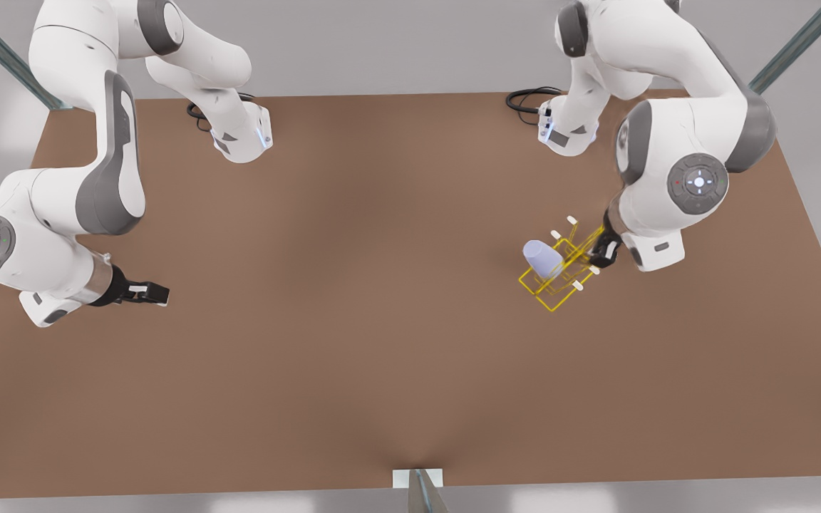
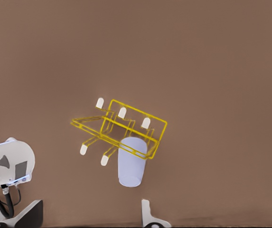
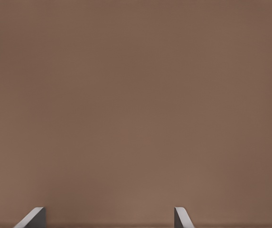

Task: Place the cup on the cup holder

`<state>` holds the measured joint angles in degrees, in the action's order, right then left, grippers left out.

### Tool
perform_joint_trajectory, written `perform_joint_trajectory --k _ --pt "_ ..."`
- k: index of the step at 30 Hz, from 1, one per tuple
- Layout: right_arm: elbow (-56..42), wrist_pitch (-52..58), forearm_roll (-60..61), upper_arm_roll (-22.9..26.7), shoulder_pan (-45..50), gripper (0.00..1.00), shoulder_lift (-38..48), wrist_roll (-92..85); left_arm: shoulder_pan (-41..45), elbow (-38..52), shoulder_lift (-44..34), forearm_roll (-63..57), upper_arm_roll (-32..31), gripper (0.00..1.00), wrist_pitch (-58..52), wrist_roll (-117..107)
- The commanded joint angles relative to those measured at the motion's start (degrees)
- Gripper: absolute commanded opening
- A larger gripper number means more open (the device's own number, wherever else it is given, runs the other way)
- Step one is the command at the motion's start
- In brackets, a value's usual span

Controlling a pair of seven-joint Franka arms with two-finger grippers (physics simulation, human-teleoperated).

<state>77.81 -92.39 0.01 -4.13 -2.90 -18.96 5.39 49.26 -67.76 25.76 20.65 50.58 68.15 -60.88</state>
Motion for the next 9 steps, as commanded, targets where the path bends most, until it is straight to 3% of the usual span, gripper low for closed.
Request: perform_joint_trajectory --k 1,2,9 --pt "0.0 0.0 0.1 0.0 0.0 1.00 0.1 -0.2 -23.5 -2.5 -7.6 -9.7 -32.8 1.00 5.1 55.3" --pt "0.0 0.0 0.0 0.0 0.0 1.00 0.1 -0.2 -37.4 -6.9 -12.0 -19.1 -51.5 1.00 8.4 55.6" --pt "0.1 0.0 0.0 0.0 0.0 1.00 0.1 -0.3 -37.7 -6.8 -10.3 -18.2 -51.5 1.00 6.3 54.9"
